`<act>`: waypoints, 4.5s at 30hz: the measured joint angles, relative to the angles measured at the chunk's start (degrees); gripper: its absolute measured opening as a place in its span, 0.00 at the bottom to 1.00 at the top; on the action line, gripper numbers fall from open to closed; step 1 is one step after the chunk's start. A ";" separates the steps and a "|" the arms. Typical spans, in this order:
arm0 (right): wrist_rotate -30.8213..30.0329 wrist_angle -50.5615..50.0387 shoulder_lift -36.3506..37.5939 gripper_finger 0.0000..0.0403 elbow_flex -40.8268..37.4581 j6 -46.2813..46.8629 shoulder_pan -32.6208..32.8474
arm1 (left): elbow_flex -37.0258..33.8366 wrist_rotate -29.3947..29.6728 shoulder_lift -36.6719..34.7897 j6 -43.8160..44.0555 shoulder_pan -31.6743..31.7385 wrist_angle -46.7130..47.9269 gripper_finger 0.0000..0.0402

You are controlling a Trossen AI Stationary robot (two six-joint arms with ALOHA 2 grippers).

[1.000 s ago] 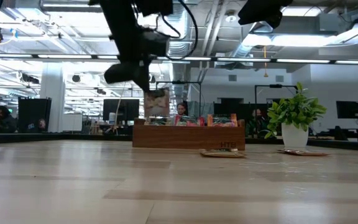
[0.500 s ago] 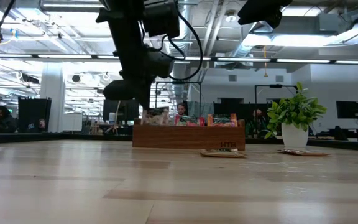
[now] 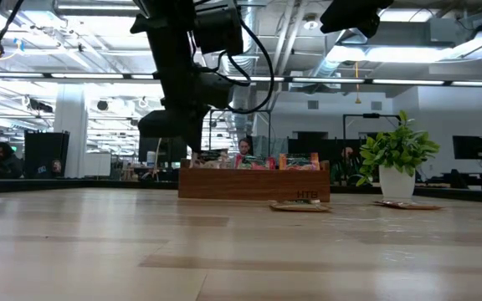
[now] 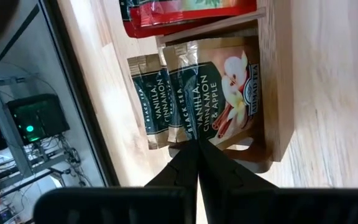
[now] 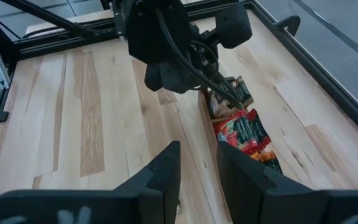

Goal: Pick & Place Tea
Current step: Put the brown tea bag into the left section of the wooden organizer

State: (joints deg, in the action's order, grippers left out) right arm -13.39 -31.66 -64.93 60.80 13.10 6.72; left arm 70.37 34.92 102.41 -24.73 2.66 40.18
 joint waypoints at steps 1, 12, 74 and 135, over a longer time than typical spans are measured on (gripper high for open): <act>0.00 0.00 0.00 0.24 0.00 0.02 0.00 | 0.00 0.00 0.00 0.18 0.00 0.00 0.00; 0.02 0.00 0.00 0.24 0.00 0.04 0.00 | 0.00 -0.07 0.00 1.48 0.00 -0.11 0.00; 11.55 -35.06 -28.27 0.37 -0.07 29.40 -3.55 | 5.49 -17.76 -15.67 42.23 -3.52 10.07 0.24; 17.66 -8.60 -28.52 0.32 -14.25 24.39 -12.33 | 5.46 -15.70 -15.65 46.23 -5.05 16.22 0.24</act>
State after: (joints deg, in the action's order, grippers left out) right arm 4.27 -40.26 -93.45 46.54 37.50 -5.61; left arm 75.83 19.22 86.76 21.49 -2.39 56.40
